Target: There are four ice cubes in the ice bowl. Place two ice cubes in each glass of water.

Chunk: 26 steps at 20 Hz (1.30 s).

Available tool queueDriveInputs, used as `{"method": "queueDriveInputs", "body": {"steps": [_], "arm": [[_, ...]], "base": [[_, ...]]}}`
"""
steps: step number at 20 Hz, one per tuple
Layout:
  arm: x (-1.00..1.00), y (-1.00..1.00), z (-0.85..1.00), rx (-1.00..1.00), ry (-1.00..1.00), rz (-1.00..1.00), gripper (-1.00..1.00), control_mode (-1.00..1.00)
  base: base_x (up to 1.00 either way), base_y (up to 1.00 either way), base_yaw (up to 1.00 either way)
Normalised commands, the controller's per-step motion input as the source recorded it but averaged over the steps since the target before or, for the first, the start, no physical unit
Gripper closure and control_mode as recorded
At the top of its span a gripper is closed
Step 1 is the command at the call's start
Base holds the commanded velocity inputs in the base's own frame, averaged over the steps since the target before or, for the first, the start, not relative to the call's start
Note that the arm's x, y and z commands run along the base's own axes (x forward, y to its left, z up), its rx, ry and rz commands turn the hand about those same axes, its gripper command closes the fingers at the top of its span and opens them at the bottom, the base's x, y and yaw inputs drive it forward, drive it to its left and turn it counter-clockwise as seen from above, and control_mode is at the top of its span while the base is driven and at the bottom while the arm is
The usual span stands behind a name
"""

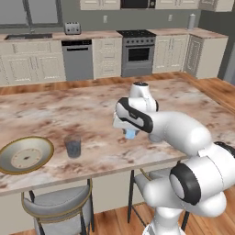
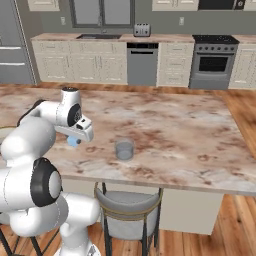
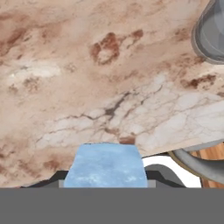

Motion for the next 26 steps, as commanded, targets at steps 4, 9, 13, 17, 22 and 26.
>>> {"method": "queueDriveInputs", "body": {"steps": [4, 9, 13, 17, 22, 26], "arm": [[0.00, 0.00, 0.00, 0.00, 0.00, 0.00, 1.00, 1.00], [0.00, 0.00, 0.00, 0.00, 0.00, 0.00, 1.00, 1.00], [0.00, 0.00, 0.00, 0.00, 0.00, 0.00, 1.00, 1.00], [0.00, 0.00, 0.00, 0.00, 0.00, 0.00, 1.00, 1.00], [0.00, 0.00, 0.00, 0.00, 0.00, 0.00, 1.00, -1.00], [0.00, 0.00, 0.00, 0.00, 0.00, 0.00, 1.00, -1.00]], "base": [[0.53, -0.51, 0.00], [0.00, -0.07, 0.00], [0.00, 0.00, 0.00], [0.00, 0.00, 0.00], [0.00, 0.00, 0.00], [0.00, 0.00, 0.00]]}}
